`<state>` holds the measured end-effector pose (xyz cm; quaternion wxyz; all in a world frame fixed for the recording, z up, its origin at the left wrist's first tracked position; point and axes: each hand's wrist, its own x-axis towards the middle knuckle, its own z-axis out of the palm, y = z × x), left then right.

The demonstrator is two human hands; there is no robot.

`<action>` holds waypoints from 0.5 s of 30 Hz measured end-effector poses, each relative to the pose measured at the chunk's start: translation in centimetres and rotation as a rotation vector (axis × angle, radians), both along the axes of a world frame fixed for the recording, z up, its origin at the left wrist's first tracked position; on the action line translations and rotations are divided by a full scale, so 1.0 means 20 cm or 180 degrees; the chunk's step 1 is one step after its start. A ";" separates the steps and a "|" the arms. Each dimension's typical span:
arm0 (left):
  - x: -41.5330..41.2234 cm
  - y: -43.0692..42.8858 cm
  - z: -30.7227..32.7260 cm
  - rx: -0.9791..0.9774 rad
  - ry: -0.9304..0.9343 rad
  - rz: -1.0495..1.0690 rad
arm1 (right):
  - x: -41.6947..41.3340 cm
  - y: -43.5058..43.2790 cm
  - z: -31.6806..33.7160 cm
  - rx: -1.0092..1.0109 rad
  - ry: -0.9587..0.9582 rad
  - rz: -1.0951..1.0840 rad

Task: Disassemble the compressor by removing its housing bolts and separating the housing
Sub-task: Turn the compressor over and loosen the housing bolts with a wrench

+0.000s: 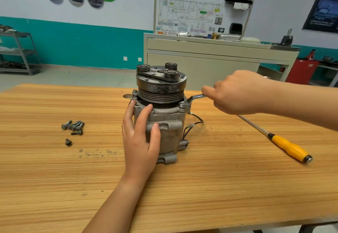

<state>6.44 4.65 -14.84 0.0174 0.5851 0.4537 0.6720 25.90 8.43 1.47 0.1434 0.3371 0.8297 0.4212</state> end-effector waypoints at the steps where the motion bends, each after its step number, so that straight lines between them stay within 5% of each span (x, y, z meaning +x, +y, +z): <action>1: 0.00 0.00 0.00 0.0003 0.0021 0.0014 | 0.00 0.04 -0.02 0.0025 0.0039 0.0033; 12: -0.02 0.01 0.00 0.0018 0.0133 0.0016 | -0.12 0.24 -0.26 0.0166 0.2037 0.1259; 15: -0.02 0.01 0.00 0.0010 0.0123 0.0017 | -0.05 0.12 -0.28 -0.0017 0.3570 0.1200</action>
